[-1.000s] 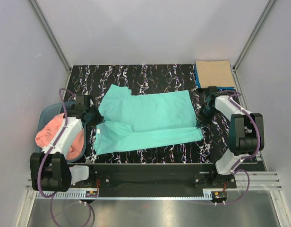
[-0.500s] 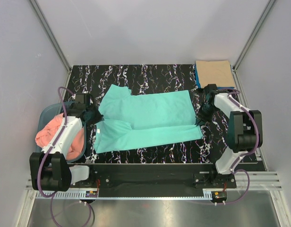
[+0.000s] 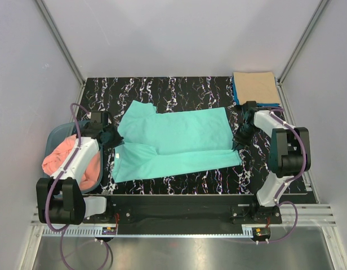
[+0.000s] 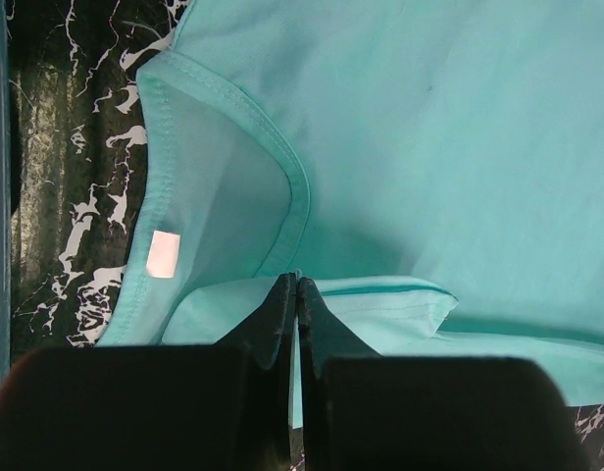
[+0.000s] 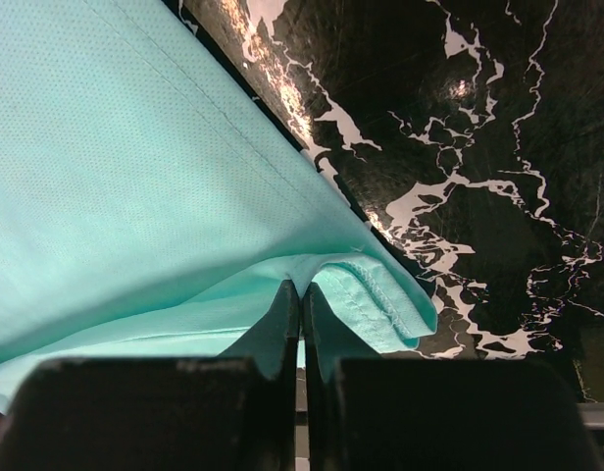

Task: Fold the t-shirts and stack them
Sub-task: Fold the tshirt

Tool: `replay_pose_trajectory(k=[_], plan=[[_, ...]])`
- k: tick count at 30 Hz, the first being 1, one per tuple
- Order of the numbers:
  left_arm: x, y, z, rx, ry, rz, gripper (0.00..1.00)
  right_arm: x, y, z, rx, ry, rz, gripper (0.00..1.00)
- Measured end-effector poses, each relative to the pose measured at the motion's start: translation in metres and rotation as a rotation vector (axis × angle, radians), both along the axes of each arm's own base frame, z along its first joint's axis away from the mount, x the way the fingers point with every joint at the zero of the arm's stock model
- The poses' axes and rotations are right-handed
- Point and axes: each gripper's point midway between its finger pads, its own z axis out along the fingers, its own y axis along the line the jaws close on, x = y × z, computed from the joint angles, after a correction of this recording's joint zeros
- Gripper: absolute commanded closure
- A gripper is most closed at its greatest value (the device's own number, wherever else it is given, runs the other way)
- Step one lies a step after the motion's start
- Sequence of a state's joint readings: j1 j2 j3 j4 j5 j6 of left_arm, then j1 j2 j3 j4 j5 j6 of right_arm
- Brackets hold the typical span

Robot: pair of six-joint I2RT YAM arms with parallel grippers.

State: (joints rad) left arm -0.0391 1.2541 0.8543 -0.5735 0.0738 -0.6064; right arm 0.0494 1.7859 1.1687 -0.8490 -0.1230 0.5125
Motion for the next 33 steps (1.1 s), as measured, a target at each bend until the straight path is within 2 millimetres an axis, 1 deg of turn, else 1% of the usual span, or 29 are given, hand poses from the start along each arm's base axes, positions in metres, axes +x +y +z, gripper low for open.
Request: replay_pose_trajectory(k=[14,28,33], plan=[[-0.001,0.005,-0.008,0.024,0.028,0.015,1.0,0.008,0.001,-0.005,0.002,-0.006,0.0,0.99],[-0.001,0.007,-0.008,0.035,0.029,0.023,1.0,0.011,0.001,-0.004,0.003,-0.009,-0.001,0.98],[-0.001,0.008,-0.008,0.037,0.029,0.026,1.0,0.015,0.001,-0.003,0.003,-0.019,-0.001,0.98]])
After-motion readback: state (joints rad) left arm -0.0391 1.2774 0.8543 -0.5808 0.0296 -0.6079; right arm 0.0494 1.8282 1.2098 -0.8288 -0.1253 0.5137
